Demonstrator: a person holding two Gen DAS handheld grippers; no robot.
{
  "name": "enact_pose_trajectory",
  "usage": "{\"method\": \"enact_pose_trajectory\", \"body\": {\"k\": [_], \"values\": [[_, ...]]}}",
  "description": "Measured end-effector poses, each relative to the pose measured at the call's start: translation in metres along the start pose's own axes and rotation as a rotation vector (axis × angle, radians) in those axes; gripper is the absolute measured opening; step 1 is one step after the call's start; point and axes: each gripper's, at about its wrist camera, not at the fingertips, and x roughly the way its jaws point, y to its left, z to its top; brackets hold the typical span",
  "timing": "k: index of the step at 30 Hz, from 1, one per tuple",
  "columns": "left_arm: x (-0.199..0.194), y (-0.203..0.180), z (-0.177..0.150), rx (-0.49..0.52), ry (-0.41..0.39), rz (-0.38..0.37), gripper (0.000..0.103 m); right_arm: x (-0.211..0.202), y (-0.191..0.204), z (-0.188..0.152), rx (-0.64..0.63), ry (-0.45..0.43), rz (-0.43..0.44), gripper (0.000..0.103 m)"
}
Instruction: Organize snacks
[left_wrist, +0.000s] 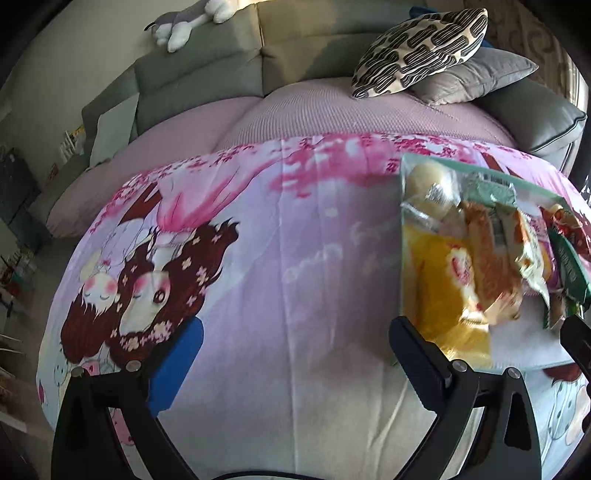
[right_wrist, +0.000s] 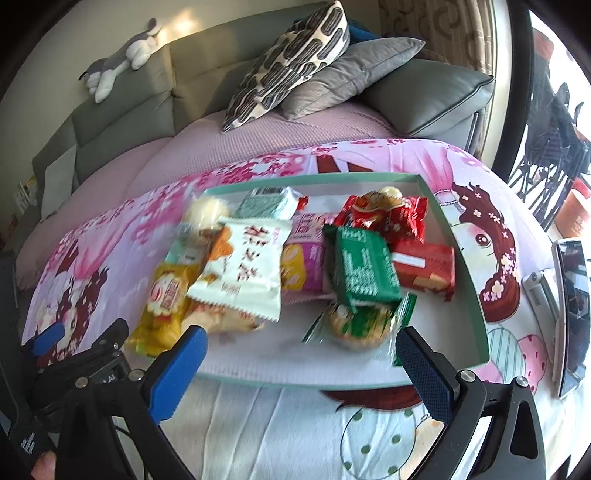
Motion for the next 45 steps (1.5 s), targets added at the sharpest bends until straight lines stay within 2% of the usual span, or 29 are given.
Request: {"method": "enact_pose_trajectory", "body": {"k": [19, 45], "values": [[-0.001, 0.033, -0.031, -0.046, 0.056, 0.006, 0.1, -0.001, 0.02, -0.038, -0.068, 0.047, -0.002, 0.103], [0.012, 0.045, -0.034, -0.076, 0.098, 0.009, 0.1, 0.011, 0.02, -0.035, -0.071, 0.055, -0.02, 0.103]]}}
